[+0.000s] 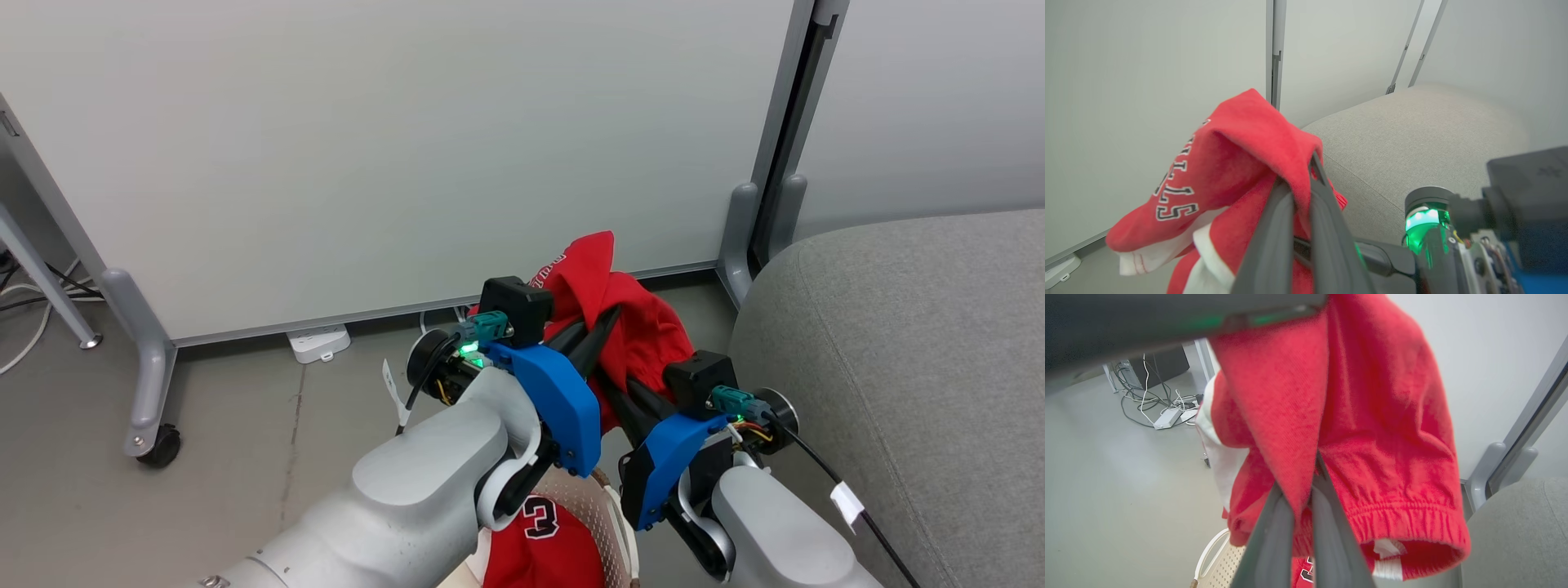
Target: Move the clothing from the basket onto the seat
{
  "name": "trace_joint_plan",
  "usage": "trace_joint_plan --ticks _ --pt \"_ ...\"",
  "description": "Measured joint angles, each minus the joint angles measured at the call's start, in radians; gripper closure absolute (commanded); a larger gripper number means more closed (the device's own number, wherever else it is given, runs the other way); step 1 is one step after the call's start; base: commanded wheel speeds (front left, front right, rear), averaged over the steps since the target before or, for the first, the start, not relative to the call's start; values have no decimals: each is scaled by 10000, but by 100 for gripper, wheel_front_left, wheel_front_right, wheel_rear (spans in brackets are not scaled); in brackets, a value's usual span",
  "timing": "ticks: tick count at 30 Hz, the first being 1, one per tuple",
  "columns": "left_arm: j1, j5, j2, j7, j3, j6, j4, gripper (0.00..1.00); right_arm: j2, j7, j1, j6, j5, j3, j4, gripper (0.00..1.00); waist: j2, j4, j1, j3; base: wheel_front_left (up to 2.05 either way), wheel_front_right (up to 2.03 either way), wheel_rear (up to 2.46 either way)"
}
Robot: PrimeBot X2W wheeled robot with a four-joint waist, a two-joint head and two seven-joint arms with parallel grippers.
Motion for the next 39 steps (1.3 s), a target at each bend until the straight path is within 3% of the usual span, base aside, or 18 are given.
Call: trace_joint_plan --ticks 14,15,16,17,25,39 --pt "-64 -96 2 -107 -81 15 69 100 0 -50 26 0 203 155 -59 100 0 -56 0 54 0 0 0" --pt "-65 -92 2 -215 -84 44 71 87 0 -81 26 0 203 155 -61 100 0 -54 -1 60 0 0 0" --pt "-71 -59 2 -299 -90 35 69 29 0 -82 22 0 203 153 -69 100 0 -53 -1 69 0 0 0" --pt "-72 -31 0 -366 -92 12 88 0 0 -90 19 0 201 146 -71 100 0 -52 0 78 0 0 0" --pt "415 681 0 -752 209 -178 341 0 0 -167 18 0 -40 -163 21 100 0 59 0 164 0 0 0" --pt "4311 4836 966 -790 4015 -1026 -2479 0 -2 -270 117 0 -372 -777 54 100 0 187 0 340 0 0 0"
